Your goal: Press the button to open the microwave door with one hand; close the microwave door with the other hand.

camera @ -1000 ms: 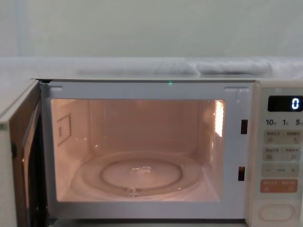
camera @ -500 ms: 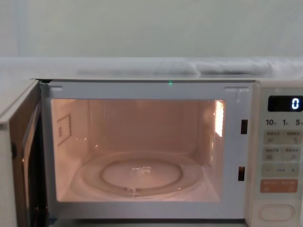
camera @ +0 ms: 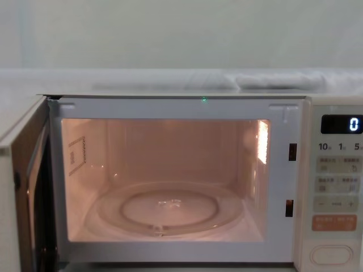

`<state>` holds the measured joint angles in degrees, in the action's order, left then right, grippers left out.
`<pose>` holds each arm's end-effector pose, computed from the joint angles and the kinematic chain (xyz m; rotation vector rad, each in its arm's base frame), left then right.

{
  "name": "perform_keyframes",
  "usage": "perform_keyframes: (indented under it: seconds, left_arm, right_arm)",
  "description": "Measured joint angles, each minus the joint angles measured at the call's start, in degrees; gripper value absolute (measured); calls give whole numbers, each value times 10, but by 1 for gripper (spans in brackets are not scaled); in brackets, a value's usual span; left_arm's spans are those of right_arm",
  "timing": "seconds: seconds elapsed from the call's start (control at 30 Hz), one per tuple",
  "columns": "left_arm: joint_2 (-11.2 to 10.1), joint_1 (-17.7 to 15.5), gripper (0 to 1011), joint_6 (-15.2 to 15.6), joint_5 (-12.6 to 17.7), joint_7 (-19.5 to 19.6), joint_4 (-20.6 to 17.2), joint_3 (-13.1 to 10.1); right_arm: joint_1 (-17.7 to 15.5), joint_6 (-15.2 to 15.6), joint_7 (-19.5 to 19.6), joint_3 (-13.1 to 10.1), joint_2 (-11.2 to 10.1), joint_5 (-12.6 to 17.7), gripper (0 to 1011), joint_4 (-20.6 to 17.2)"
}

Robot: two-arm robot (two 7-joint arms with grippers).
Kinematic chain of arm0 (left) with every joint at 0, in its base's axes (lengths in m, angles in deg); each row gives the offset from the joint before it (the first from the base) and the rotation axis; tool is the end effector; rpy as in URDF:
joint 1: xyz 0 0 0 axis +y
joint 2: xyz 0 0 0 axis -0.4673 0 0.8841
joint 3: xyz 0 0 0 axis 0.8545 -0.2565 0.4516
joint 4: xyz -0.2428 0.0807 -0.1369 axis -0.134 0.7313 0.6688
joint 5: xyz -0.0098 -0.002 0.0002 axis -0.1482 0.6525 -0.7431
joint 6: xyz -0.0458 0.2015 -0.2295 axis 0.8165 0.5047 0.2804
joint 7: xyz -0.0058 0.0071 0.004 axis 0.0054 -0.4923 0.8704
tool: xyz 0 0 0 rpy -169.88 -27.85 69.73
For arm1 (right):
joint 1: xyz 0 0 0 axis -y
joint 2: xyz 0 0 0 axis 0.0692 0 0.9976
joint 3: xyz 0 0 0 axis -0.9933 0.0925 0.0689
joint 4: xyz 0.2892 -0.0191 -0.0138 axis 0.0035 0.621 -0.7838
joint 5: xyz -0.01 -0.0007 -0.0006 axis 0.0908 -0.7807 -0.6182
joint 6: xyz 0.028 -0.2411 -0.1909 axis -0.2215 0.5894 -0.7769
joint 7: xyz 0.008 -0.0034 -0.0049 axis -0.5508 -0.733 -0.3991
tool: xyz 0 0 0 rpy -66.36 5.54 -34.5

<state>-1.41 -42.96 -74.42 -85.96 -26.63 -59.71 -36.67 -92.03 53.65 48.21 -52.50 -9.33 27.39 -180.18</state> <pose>0.2369 0.0740 -0.2657 -0.0895 0.0633 1.3540 0.2986 -0.0649 -0.2576 0.0229 -0.0416 -1.2614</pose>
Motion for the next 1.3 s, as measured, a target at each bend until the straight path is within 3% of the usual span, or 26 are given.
perform_keyframes:
  seconds: [0.1, 0.3, 0.57, 0.83, 1.27, 1.3]
  left_arm:
    - [-16, 19, 0, 0, -26, 20, -17, 26]
    - [-40, 45, 0, -11, -50, 44, -40, 59]
    - [-71, 50, 0, -39, -72, 88, -57, 67]
    - [-95, 9, 0, -46, -81, 112, -51, 34]
    - [-128, -96, 0, -21, -87, 155, -26, -71]
    - [-128, -96, 0, -21, -87, 155, -26, -71]
  right_arm:
    - [0, 0, 0, 0, 0, 0, 1002, 0]
    - [0, 0, 0, 0, 0, 0, 1002, 0]
    - [0, 0, 0, 0, 0, 0, 1002, 0]
    - [0, 0, 0, 0, 0, 0, 1002, 0]
    - [0, 0, 0, 0, 0, 0, 1002, 0]
    - [0, 0, 0, 0, 0, 0, 1002, 0]
